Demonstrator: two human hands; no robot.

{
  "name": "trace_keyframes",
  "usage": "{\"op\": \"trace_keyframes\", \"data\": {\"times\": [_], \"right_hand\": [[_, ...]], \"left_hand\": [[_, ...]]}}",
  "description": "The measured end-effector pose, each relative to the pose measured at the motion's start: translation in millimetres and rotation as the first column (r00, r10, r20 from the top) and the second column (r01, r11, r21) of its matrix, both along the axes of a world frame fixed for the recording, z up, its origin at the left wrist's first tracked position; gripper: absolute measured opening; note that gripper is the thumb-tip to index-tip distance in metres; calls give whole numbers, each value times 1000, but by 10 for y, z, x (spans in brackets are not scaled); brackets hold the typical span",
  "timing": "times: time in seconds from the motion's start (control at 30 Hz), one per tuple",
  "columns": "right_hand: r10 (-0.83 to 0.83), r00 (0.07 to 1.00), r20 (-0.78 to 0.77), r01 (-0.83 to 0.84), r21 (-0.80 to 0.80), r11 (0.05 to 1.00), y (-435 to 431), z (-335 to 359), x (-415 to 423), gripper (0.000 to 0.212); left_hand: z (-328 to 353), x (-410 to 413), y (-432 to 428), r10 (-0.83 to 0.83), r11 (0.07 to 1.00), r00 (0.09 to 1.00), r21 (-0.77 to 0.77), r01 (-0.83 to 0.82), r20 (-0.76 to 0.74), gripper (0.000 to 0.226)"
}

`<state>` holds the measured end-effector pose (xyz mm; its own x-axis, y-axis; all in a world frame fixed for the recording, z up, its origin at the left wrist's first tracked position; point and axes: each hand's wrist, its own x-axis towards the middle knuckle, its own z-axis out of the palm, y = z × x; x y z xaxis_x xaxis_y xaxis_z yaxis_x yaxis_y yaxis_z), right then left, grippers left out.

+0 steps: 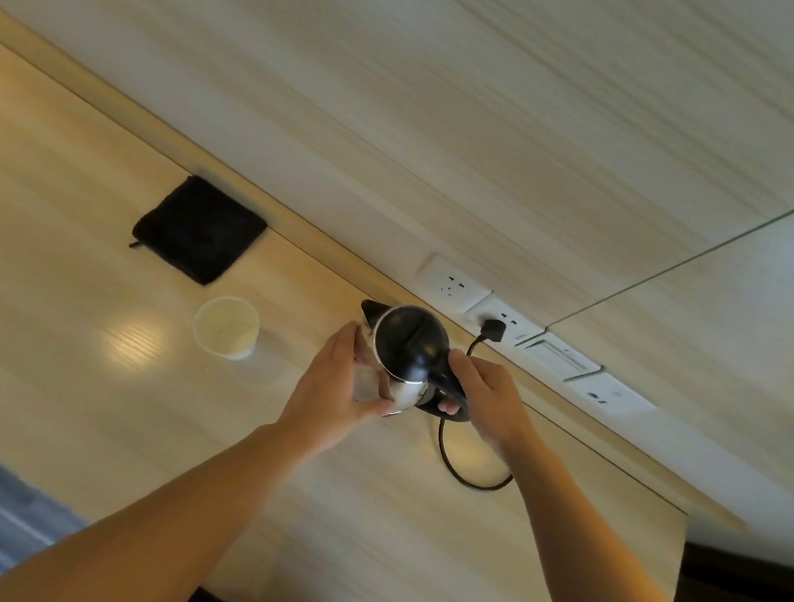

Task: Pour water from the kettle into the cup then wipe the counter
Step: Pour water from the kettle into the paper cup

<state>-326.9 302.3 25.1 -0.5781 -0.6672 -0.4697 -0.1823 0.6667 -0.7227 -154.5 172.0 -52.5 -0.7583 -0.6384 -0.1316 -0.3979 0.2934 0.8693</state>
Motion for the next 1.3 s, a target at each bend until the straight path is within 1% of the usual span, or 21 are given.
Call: {"op": "trace_keyframes", "data": {"times": [0.2,0.27,0.4,0.5,0.63,0.8,0.9,0.97,1.1,1.3], "right_hand": [[-102,992,-68,95,-100,990,-65,-106,77,50],[-110,992,-61,102,-126,987,-102,-50,115,51],[-31,998,-52,23,-149,989,-175,140,161,49],[19,993,-118,-36,-150,988,-262,282,214,50],[89,971,-221,-118,-123,985,-414,402,318,52],[183,941,-286,-204,-47,978,-619,464,504,49],[221,923,-315,-229,11,973,-729,465,588,53],[259,902,-347,-252,65,966,-804,465,640,57],[312,873,-374,-270,161,949,-939,492,740,59],[385,835,-394,-295,269,917,-1094,578,875,58]], "left_hand": [[-10,-12,-39,24,1000,1000,7,-24,5,83],[-2,6,-53,28,1000,1000,12,-28,7,81],[58,123,-81,51,998,998,45,-49,-39,85],[172,241,-80,80,995,995,62,-76,-63,88],[274,426,-52,159,979,984,143,-146,-81,91],[297,642,-17,227,942,971,270,-199,-75,88],[269,744,-28,250,919,966,331,-214,-71,78],[223,798,-41,248,907,967,365,-210,-62,71],[119,858,-59,248,877,966,439,-195,-68,73],[34,903,-116,237,845,969,506,-171,-67,65]]}}
